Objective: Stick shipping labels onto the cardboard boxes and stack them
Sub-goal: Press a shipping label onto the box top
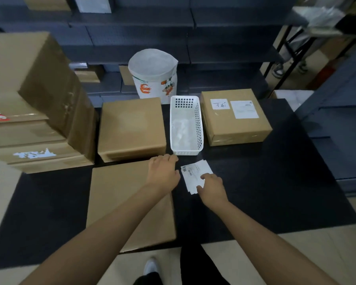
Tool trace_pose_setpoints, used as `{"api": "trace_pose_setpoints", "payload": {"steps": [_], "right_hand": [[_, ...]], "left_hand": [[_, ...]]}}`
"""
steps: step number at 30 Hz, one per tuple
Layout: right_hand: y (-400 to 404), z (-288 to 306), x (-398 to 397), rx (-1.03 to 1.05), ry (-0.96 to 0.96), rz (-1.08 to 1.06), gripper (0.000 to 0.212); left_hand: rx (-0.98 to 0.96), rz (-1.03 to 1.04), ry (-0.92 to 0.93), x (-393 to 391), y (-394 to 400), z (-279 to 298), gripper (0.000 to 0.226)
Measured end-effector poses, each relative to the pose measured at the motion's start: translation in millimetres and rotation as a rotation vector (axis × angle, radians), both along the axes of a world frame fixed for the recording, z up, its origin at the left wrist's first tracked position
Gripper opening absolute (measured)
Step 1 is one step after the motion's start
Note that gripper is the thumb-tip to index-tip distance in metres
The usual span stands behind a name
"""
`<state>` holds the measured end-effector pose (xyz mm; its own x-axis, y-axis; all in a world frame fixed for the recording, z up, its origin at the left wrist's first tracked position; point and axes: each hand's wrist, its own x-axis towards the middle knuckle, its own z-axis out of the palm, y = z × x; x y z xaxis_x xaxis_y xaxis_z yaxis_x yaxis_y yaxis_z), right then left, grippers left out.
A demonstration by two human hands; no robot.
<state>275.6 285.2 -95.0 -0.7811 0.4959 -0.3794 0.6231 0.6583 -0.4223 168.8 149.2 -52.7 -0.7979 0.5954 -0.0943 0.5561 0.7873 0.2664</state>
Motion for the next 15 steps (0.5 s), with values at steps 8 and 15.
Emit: {"api": "trace_pose_setpoints", "payload": {"steps": [8, 15], "right_hand": [[39.4, -32.7, -24.0, 0.149, -0.123, 0.32, 0.093], [47.1, -60.7, -26.1, 0.206, -0.235, 0.391, 0.106]], "left_hand": [[-0.047, 0.021, -0.028, -11.3, 49.0, -22.1, 0.035], [-0.062, -0.007, -0.029, -17.4, 56.7, -31.8, 0.031]]}}
